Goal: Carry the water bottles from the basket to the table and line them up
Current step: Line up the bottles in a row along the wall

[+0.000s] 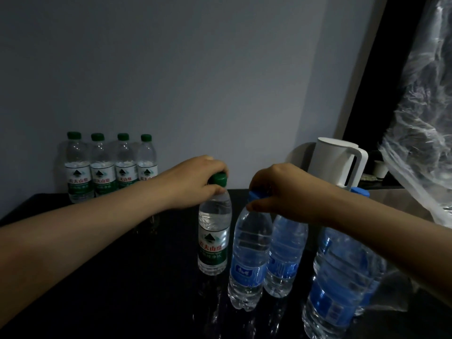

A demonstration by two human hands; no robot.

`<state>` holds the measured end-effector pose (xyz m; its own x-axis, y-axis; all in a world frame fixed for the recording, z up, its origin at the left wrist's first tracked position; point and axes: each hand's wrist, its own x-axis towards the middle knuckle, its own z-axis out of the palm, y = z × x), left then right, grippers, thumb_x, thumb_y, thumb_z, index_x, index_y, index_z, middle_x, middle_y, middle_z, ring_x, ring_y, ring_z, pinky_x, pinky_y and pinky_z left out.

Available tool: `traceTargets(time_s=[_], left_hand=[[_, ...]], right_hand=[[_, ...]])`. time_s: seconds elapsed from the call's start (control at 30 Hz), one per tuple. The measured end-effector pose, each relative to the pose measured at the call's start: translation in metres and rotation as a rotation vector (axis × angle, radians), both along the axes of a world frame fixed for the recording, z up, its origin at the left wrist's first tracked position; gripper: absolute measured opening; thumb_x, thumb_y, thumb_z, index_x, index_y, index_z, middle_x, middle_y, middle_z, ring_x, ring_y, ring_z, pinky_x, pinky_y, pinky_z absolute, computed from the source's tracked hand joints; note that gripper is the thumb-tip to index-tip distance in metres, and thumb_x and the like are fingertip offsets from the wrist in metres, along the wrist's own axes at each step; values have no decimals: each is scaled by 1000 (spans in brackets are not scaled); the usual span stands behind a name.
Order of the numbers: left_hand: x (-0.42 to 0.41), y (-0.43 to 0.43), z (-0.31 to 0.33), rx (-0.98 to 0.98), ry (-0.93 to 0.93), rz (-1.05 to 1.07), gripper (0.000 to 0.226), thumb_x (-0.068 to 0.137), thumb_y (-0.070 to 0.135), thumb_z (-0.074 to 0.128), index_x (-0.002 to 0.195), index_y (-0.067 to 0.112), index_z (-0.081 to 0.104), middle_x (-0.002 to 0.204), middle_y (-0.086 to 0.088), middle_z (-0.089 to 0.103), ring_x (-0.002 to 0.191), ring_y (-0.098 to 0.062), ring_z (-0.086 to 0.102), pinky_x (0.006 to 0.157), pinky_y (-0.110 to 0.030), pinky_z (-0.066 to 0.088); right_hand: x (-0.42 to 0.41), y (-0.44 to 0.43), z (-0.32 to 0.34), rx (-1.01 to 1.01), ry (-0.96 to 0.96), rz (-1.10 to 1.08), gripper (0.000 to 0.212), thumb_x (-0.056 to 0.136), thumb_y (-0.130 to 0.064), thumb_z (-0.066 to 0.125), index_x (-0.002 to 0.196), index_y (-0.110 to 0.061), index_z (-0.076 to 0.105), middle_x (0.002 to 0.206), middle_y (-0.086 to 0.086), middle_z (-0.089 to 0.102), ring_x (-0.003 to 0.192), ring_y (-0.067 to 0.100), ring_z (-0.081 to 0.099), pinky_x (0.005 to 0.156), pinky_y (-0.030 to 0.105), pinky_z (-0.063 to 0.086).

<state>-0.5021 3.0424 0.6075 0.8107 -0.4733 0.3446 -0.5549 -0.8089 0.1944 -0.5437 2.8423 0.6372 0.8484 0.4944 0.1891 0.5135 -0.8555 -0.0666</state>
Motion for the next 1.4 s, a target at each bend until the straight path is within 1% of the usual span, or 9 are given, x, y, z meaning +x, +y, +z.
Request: traceTargets(time_s=[0.3, 0.43, 0.5, 0.8, 0.97, 1.03, 1.13, 1.27, 1.4], left_hand=[[31, 31, 10, 1, 0, 47, 28, 89, 31, 60, 117, 26, 55, 105, 9, 51, 97, -9, 51, 80, -22, 39], [51, 41, 15, 13, -37, 64, 29, 89, 29, 60, 117, 23, 56, 107, 6, 53, 99, -11, 52, 81, -24, 40], [62, 46, 15, 18, -52, 78, 30, 89, 30, 60, 118, 24, 56, 108, 5, 54, 100, -12, 52, 83, -26, 42], [116, 70, 6, -9, -32, 162, 32, 89, 30, 60, 120, 25, 54, 116, 1, 56, 106, -15, 52, 88, -28, 43], [145, 84, 6, -16, -16, 195, 32, 89, 30, 61, 119, 23, 55, 116, 1, 56, 106, -15, 51, 90, -29, 43], [157, 90, 4, -31, -3, 212, 32, 88, 30, 61, 120, 24, 55, 118, 0, 56, 107, -16, 51, 92, -31, 43], [175, 97, 3, -18, 14, 238, 33, 89, 30, 61, 121, 24, 55, 119, -1, 54, 108, -17, 51, 93, -31, 42], [197, 106, 4, 12, 27, 262, 34, 91, 28, 58, 123, 21, 53, 117, -2, 51, 102, -13, 45, 83, -24, 34], [220, 112, 9, 48, 17, 283, 33, 90, 28, 58, 122, 19, 53, 120, -7, 54, 107, -20, 50, 88, -30, 41]], right_hand=[[45, 34, 26, -11, -8, 48, 32, 87, -32, 63, 112, -12, 64, 105, 3, 64, 92, 15, 60, 85, 28, 52], [71, 49, 33, 7, -16, 71, 29, 87, -31, 64, 108, -11, 66, 95, 0, 64, 70, 4, 54, 72, 22, 48], [86, 56, 35, 15, -32, 75, 29, 87, -30, 65, 108, -10, 66, 90, -1, 61, 65, 2, 51, 68, 20, 47], [156, 82, 38, 26, -45, 65, 28, 87, -28, 66, 106, -9, 66, 86, -1, 59, 66, 5, 52, 61, 18, 45], [192, 92, 34, 35, -34, 31, 24, 86, -27, 67, 102, -8, 66, 72, -6, 54, 64, 6, 52, 56, 17, 41], [206, 98, 32, 26, -36, 23, 26, 86, -27, 67, 103, -7, 66, 79, -2, 59, 70, 12, 56, 62, 22, 47], [225, 104, 30, 16, -37, 6, 31, 86, -26, 67, 109, -6, 66, 99, 8, 65, 85, 18, 60, 80, 31, 53], [245, 111, 28, 28, -28, 1, 31, 87, -24, 66, 111, -6, 64, 105, 9, 64, 84, 16, 57, 75, 25, 48], [263, 117, 26, 44, -36, -14, 31, 87, -25, 66, 111, -6, 63, 106, 9, 64, 83, 17, 57, 74, 25, 47]])
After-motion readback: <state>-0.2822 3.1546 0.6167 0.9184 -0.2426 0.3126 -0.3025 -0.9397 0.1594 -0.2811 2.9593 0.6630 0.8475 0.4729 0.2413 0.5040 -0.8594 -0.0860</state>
